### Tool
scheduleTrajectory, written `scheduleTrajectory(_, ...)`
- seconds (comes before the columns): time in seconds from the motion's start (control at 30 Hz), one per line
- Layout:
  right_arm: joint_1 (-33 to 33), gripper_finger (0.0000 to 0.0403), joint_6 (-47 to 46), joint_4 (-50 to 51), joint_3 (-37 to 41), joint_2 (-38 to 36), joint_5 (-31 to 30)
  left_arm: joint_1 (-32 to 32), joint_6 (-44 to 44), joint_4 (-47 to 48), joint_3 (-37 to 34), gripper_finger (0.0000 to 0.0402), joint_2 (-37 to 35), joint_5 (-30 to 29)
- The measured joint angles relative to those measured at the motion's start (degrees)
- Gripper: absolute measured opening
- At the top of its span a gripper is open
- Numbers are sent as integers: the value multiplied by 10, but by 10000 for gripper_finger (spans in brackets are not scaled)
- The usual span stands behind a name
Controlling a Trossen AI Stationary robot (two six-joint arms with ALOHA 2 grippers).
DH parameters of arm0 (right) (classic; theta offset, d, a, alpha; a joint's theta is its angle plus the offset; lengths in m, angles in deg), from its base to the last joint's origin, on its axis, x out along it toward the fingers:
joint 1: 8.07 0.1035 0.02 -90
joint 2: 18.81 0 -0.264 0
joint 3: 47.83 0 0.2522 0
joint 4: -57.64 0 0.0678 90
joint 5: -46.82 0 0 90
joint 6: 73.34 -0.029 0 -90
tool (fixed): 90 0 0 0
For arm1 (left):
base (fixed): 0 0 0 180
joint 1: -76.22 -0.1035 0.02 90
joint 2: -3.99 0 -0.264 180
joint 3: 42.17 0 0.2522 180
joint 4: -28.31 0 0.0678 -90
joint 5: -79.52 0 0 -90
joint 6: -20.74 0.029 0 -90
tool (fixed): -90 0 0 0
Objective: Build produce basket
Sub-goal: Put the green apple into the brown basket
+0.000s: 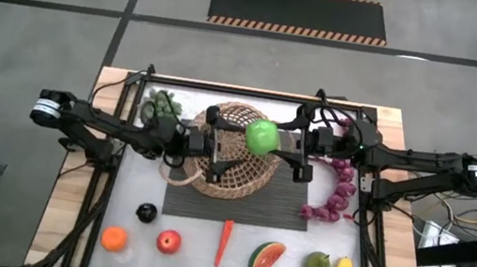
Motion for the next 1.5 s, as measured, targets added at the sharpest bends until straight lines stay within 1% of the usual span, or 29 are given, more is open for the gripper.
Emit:
scheduleTrajectory(0.1,0,245,1,-4,0,2,0,0,-3,-1,0,321,0,-3)
scheduleTrajectory(0.23,0,245,1,-4,0,4,-4,0,-2,-12,0,321,0,-39)
scheduleTrajectory(0.67,0,245,0,-10,0,18,2,-4,16,-25,20,319,6,-42)
scheduleTrajectory(0.77,0,245,0,-8,0,18,2,-4,18,-26,19,308,6,-31)
scheduleTrajectory(0.97,0,250,0,-6,0,18,2,-4,18,-26,19,268,6,-29)
scheduleTrajectory(1.1,0,275,-10,-3,0,19,3,-4,18,-29,16,257,6,-28)
scheduleTrajectory(1.27,0,330,-17,25,0,18,3,-4,18,-27,13,254,6,-24)
scheduleTrajectory(1.37,-2,357,-34,55,1,14,3,-4,16,-14,12,253,6,-24)
scheduleTrajectory(1.5,-5,367,-45,90,2,-6,-2,-4,11,24,12,252,6,-28)
